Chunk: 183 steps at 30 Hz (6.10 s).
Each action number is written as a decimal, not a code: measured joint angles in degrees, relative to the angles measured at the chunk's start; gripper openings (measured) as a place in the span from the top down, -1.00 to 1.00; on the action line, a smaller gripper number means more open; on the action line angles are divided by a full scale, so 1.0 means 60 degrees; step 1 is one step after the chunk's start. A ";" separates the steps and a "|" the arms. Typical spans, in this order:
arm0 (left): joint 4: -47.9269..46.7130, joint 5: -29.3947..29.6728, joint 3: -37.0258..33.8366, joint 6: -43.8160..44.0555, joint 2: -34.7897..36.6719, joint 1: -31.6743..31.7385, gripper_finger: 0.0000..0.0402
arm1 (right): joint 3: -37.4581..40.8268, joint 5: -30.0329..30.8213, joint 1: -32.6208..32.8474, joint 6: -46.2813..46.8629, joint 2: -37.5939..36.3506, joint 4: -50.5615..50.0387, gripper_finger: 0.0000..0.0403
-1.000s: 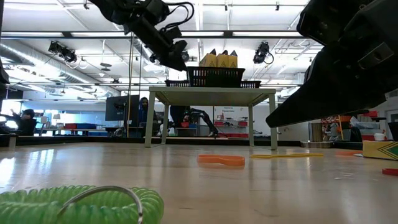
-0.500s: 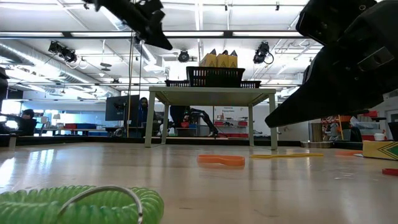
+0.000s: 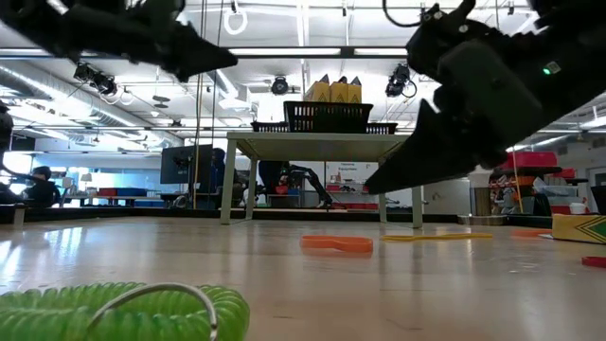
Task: Pick & Place Office Desk Supplies
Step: Put the red rubberband into the top left black bin
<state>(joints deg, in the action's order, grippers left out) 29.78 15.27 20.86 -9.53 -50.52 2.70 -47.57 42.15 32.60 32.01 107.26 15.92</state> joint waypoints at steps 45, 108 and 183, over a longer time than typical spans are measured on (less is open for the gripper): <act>0.1425 0.0239 -0.1325 0.0373 -0.0037 -0.1074 0.90 | -0.3770 -0.3558 0.1178 0.2963 -0.0044 -0.9381 0.50; 0.2005 -0.3276 -0.0971 0.2187 -0.1821 -0.1253 0.97 | -0.2025 0.0743 0.1101 0.0137 -0.1161 -0.4266 0.98; -0.6762 -0.1166 0.6815 -0.0317 -0.0710 0.2522 0.96 | -0.2022 0.0147 0.0084 -0.1209 0.0696 0.0177 0.94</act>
<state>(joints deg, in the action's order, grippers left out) -10.80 8.28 61.75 -11.43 -54.78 17.83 -59.70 43.04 33.10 24.75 111.44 16.98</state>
